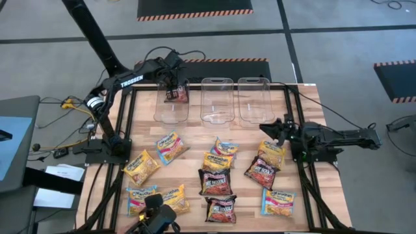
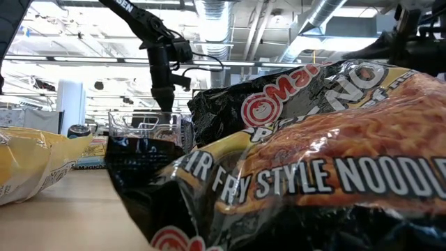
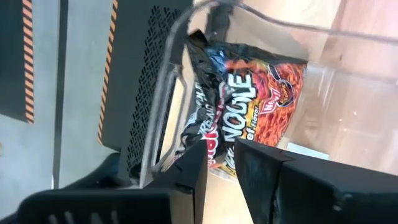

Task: Sort Maruchan noodles
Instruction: Put the yellow noodle pack into the center transparent bin

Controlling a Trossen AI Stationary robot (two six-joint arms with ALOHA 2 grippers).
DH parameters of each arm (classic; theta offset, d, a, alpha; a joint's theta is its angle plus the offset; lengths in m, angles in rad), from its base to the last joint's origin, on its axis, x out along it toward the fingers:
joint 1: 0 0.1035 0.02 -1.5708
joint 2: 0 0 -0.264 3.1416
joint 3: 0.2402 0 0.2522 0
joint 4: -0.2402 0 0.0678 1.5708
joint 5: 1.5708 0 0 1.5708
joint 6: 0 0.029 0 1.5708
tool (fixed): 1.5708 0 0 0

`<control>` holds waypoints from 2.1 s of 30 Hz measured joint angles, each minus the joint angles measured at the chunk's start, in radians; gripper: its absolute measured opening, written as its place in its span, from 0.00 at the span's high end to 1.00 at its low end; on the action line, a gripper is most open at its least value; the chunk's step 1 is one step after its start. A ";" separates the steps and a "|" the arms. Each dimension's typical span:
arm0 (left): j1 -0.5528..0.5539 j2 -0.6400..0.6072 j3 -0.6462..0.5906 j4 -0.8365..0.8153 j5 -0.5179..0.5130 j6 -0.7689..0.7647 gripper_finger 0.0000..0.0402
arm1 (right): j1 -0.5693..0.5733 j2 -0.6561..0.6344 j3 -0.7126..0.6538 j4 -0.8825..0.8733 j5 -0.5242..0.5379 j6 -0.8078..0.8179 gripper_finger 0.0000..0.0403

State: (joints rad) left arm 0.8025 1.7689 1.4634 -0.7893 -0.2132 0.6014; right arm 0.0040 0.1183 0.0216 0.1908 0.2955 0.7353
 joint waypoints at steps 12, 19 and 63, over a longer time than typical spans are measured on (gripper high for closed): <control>-0.047 -0.001 0.307 -0.356 0.082 -0.123 0.85 | 0.000 0.000 0.000 0.246 -0.001 -0.078 0.69; -0.132 -0.001 0.539 -0.468 0.082 -0.194 0.85 | 0.000 0.000 0.106 0.255 -0.003 -0.288 0.59; -0.533 -0.123 0.840 -0.782 0.062 -0.650 0.85 | 0.001 0.878 0.830 -0.517 -0.265 -0.332 0.46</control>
State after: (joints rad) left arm 0.2700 1.6459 2.3032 -1.5713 -0.1515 -0.0482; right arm 0.0048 0.9962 0.8516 -0.3260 0.0306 0.4032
